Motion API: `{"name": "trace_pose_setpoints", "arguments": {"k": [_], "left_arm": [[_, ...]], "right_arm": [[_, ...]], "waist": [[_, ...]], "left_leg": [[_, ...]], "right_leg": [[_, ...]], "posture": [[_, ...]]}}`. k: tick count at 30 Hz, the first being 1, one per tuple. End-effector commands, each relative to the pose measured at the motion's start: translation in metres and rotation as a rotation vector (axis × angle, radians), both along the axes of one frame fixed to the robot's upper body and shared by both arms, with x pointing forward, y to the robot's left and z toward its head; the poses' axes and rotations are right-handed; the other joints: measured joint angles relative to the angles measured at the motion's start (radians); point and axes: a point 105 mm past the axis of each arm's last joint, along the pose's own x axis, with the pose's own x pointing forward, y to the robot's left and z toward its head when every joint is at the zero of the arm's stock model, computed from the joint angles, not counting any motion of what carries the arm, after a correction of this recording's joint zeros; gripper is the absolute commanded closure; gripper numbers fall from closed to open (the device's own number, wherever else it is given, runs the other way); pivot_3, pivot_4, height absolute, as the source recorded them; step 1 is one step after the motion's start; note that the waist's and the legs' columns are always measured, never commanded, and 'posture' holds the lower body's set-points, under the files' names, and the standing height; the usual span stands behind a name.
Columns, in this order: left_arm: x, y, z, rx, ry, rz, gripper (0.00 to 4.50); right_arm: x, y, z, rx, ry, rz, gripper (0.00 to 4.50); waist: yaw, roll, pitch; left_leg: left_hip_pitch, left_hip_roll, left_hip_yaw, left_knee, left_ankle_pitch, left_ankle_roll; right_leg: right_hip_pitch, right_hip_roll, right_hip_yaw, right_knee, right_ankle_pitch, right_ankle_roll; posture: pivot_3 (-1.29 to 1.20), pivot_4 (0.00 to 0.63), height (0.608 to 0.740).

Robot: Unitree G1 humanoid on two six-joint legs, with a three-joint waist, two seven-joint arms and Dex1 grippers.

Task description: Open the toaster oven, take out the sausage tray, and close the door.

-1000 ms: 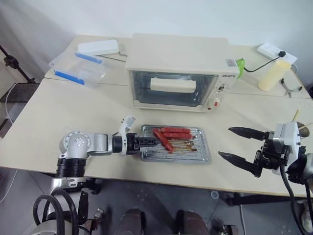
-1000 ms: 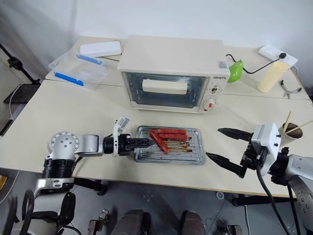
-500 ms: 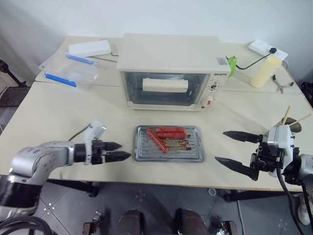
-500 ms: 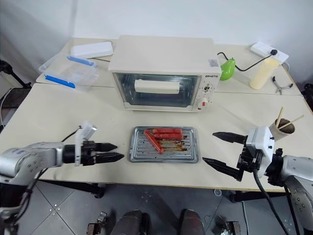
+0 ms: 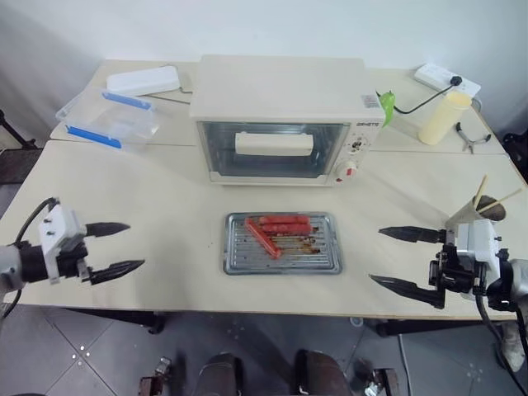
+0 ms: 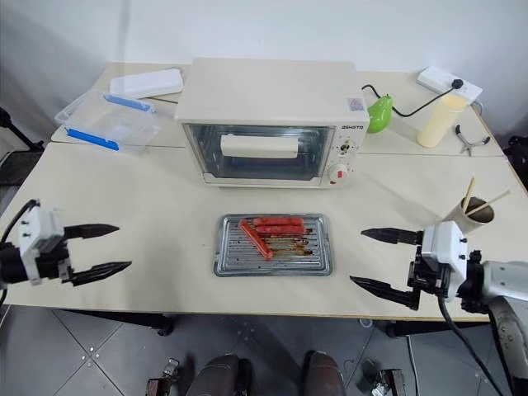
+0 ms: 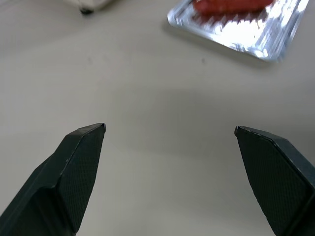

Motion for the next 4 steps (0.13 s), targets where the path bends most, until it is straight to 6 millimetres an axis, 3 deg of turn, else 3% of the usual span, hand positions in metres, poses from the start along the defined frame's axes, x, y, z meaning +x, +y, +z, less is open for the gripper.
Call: {"name": "trace_pose_setpoints", "arguments": {"k": [1,4], "left_arm": [[0.0004,0.0009,0.0107,-0.061,-0.082,0.006,0.04],[0.0017,-0.0043,0.0069,-0.074,-0.081,-0.004,0.04]], "right_arm": [[-0.0026,0.0001,0.0033,0.004,-0.027,-0.002,0.00],[-0.0013,0.0020,-0.0022,0.003,-0.027,-0.006,0.00]], "waist": [[0.006,0.000,0.000],[0.008,0.000,0.000]], "left_leg": [[0.000,0.000,0.000,0.000,0.000,0.000],[0.001,0.001,-0.001,0.001,0.001,0.001]], "right_leg": [[0.000,0.000,0.000,0.000,0.000,0.000],[0.002,-0.001,0.000,0.001,0.000,0.000]], "posture": [[0.00,0.150,0.740],[0.00,0.150,0.740]]}}
